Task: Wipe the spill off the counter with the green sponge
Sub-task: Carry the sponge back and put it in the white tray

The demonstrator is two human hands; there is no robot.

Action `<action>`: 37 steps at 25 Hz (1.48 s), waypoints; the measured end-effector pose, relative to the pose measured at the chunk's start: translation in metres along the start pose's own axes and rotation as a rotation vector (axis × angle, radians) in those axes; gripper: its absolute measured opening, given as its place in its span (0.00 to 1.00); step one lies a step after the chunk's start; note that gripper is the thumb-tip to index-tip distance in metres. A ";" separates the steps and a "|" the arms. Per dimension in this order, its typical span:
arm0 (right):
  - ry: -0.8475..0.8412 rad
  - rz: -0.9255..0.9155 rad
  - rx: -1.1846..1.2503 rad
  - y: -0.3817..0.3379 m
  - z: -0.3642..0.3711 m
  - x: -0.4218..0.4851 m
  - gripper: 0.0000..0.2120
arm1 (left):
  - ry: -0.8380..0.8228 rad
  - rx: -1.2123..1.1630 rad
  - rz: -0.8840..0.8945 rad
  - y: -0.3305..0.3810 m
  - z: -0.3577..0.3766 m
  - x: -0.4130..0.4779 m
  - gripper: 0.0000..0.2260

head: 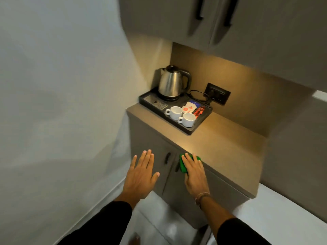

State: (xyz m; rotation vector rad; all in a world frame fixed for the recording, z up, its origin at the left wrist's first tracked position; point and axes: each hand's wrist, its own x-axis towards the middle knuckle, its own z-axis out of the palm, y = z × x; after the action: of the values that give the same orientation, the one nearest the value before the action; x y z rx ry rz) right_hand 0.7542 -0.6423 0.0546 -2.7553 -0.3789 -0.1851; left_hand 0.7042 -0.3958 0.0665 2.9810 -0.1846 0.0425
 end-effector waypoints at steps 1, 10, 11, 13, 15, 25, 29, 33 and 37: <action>-0.040 -0.077 0.020 -0.030 0.006 -0.012 0.37 | 0.007 -0.001 -0.056 -0.014 -0.004 -0.035 0.37; -0.286 -0.596 0.206 -0.310 0.099 -0.127 0.33 | 0.024 0.036 -0.709 -0.158 -0.015 -0.351 0.35; -0.308 -0.644 0.224 -0.339 0.108 -0.143 0.32 | 0.029 0.035 -0.768 -0.171 -0.016 -0.381 0.35; -0.355 -0.746 0.236 -0.396 0.126 -0.176 0.33 | 0.050 0.035 -0.867 -0.194 -0.020 -0.439 0.34; -0.399 -0.840 0.231 -0.451 0.145 -0.211 0.34 | 0.059 0.028 -0.952 -0.215 -0.023 -0.495 0.34; -0.540 -1.045 0.242 -0.662 0.212 -0.366 0.34 | 0.016 0.022 -1.167 -0.328 -0.019 -0.710 0.34; -0.554 -1.082 0.199 -0.723 0.246 -0.407 0.33 | -0.023 0.037 -1.154 -0.385 -0.003 -0.762 0.40; -0.583 -1.049 0.118 -0.757 0.288 -0.426 0.33 | -0.019 0.009 -1.112 -0.422 0.021 -0.788 0.39; -0.619 -1.044 -0.013 -0.763 0.320 -0.431 0.34 | 0.029 -0.049 -1.140 -0.431 0.047 -0.802 0.37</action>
State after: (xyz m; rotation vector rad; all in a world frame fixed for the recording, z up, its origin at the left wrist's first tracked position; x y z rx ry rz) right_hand 0.1513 0.0590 -0.0698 -2.2708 -1.9216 0.4275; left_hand -0.0362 0.1157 -0.0753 2.5729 1.4387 -0.0519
